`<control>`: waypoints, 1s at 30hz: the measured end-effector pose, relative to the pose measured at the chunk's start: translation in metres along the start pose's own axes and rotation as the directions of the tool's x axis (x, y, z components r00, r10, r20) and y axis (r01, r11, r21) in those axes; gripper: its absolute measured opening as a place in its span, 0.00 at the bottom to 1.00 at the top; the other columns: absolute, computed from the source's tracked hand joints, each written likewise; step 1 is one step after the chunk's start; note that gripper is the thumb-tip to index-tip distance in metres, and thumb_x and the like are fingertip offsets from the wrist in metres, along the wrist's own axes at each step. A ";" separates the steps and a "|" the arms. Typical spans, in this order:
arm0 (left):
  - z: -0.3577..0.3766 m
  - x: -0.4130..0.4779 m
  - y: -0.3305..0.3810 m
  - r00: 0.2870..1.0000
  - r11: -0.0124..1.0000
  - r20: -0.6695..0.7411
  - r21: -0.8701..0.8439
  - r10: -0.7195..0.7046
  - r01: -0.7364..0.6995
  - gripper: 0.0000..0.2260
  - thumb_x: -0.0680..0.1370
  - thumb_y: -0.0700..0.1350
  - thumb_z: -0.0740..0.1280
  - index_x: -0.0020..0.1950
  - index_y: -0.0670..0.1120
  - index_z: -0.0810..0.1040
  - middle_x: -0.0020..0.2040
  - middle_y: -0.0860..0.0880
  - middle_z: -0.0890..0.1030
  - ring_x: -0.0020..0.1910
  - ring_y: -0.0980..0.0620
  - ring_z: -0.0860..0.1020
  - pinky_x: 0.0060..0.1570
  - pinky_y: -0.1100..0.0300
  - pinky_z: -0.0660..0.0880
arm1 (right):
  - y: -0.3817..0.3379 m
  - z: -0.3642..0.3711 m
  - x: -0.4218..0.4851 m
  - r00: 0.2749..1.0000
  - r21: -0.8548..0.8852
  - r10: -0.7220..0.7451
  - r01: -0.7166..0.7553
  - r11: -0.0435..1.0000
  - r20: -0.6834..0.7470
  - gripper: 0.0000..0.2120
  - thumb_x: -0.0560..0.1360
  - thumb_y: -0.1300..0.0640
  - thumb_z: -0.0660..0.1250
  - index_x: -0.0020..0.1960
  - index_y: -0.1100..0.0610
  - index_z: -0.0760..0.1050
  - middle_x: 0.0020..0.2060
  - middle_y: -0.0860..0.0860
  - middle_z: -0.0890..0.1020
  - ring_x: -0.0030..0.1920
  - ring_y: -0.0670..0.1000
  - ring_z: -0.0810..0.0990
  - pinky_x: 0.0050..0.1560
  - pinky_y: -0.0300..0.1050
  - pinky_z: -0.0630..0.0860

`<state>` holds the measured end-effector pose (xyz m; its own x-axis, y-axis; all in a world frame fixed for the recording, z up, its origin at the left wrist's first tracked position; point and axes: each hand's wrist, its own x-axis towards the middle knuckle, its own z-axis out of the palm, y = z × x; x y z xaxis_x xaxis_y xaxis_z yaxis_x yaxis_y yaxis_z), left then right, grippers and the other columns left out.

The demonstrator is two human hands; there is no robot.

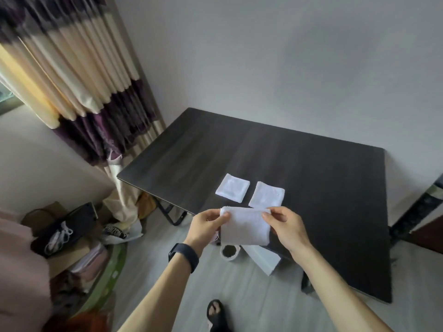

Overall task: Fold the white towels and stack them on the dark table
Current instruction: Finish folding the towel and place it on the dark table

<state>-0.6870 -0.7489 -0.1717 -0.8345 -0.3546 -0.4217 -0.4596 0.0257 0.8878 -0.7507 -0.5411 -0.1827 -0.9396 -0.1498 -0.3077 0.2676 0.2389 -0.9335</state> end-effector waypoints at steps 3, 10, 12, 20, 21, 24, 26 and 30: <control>-0.012 0.067 0.000 0.999 1.000 0.029 -0.012 -0.018 0.018 0.10 0.75 0.50 0.73 0.50 0.45 0.82 0.45 0.43 0.85 0.39 0.49 0.79 0.42 0.54 0.75 | 0.004 0.031 0.054 0.998 -0.030 0.031 -0.033 0.999 -0.050 0.04 0.76 0.52 0.72 0.50 0.47 0.79 0.49 0.43 0.82 0.52 0.44 0.80 0.55 0.45 0.79; -0.026 0.228 -0.010 0.992 0.996 0.126 0.089 0.009 -0.020 0.09 0.77 0.51 0.71 0.51 0.48 0.80 0.43 0.48 0.86 0.44 0.49 0.84 0.48 0.50 0.82 | 0.023 0.098 0.181 0.974 -0.071 0.087 -0.104 0.992 -0.207 0.06 0.77 0.50 0.69 0.52 0.50 0.78 0.48 0.42 0.80 0.51 0.45 0.79 0.51 0.42 0.77; -0.026 0.272 -0.018 0.992 0.992 0.130 0.126 0.008 -0.024 0.10 0.75 0.55 0.71 0.50 0.50 0.81 0.44 0.50 0.85 0.44 0.50 0.84 0.48 0.49 0.82 | 0.034 0.111 0.215 0.965 -0.089 0.094 -0.119 0.989 -0.244 0.05 0.77 0.50 0.69 0.52 0.50 0.78 0.46 0.39 0.79 0.49 0.45 0.79 0.46 0.37 0.76; -0.002 0.386 -0.056 0.988 0.958 0.150 0.285 -0.033 -0.011 0.10 0.73 0.59 0.69 0.50 0.56 0.79 0.46 0.55 0.84 0.46 0.55 0.83 0.47 0.50 0.82 | 0.084 0.135 0.299 0.924 -0.254 0.150 -0.249 0.935 -0.353 0.05 0.79 0.50 0.65 0.52 0.49 0.77 0.45 0.44 0.82 0.46 0.49 0.79 0.45 0.44 0.75; 0.001 0.393 -0.060 0.989 0.950 0.145 0.312 -0.029 -0.018 0.09 0.74 0.58 0.69 0.50 0.56 0.79 0.46 0.56 0.84 0.45 0.56 0.82 0.45 0.53 0.82 | 0.088 0.136 0.306 0.920 -0.303 0.135 -0.256 0.918 -0.368 0.06 0.79 0.49 0.64 0.52 0.50 0.76 0.46 0.45 0.82 0.46 0.49 0.78 0.42 0.42 0.72; 0.007 0.404 -0.065 0.993 0.920 0.118 0.390 -0.013 -0.035 0.06 0.76 0.56 0.68 0.50 0.57 0.78 0.45 0.58 0.82 0.44 0.61 0.80 0.37 0.66 0.74 | 0.097 0.138 0.317 0.917 -0.421 0.092 -0.265 0.868 -0.387 0.07 0.80 0.48 0.62 0.53 0.50 0.75 0.45 0.45 0.82 0.43 0.48 0.76 0.38 0.41 0.69; 0.009 0.405 -0.068 0.994 0.911 0.109 0.408 0.017 -0.060 0.06 0.76 0.56 0.69 0.50 0.57 0.79 0.45 0.58 0.82 0.44 0.62 0.79 0.37 0.68 0.72 | 0.100 0.140 0.319 0.910 -0.452 0.087 -0.282 0.846 -0.405 0.08 0.81 0.47 0.61 0.53 0.50 0.75 0.44 0.45 0.81 0.42 0.48 0.77 0.38 0.42 0.69; 0.012 0.408 -0.066 0.994 0.907 0.097 0.411 0.055 -0.090 0.06 0.76 0.56 0.69 0.51 0.57 0.79 0.45 0.58 0.81 0.45 0.62 0.78 0.38 0.68 0.72 | 0.102 0.143 0.321 0.897 -0.516 0.041 -0.290 0.806 -0.440 0.08 0.81 0.47 0.59 0.52 0.50 0.74 0.41 0.45 0.80 0.41 0.49 0.77 0.38 0.44 0.73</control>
<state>-1.0010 -0.8841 -0.4046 -0.8841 -0.2605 -0.3879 -0.4664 0.4393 0.7678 -0.9946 -0.7017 -0.4031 -0.9258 0.2975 -0.2331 0.3779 0.7308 -0.5684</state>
